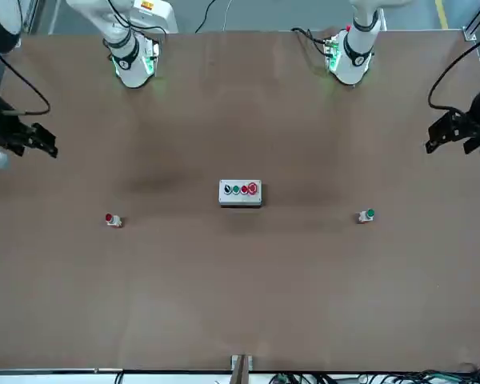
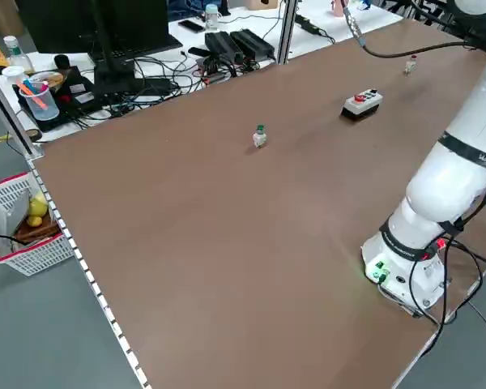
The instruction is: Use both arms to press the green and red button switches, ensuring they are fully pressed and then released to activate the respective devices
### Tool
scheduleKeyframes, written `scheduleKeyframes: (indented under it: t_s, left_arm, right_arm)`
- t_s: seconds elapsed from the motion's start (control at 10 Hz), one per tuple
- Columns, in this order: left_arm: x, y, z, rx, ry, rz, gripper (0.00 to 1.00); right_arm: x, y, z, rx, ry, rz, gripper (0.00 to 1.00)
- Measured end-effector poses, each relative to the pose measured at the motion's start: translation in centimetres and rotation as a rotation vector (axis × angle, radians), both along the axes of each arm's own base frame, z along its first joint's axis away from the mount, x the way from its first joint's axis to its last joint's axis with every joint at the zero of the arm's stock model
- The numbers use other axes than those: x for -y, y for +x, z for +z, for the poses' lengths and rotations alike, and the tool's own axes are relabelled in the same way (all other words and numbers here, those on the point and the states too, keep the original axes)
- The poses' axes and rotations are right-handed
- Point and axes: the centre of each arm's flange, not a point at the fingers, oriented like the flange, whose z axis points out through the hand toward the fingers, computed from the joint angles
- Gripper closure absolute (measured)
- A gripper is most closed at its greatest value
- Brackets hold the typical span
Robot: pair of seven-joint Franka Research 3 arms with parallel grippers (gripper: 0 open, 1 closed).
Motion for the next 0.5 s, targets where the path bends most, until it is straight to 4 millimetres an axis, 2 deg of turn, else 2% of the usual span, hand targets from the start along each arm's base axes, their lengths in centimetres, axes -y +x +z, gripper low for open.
scheduleKeyframes:
  t_s: [0.2,0.5]
  left_arm:
    - [0.0,0.0,0.0,0.0,0.0,-0.022,0.0]
    - [-0.1,0.0,-0.1,-0.001,0.001,-0.035,0.0]
  right_arm:
    - [0.0,0.0,0.1,0.004,0.0,-0.016,0.0]
    - [-0.4,-0.4,1.9,0.039,0.017,-0.093,0.0]
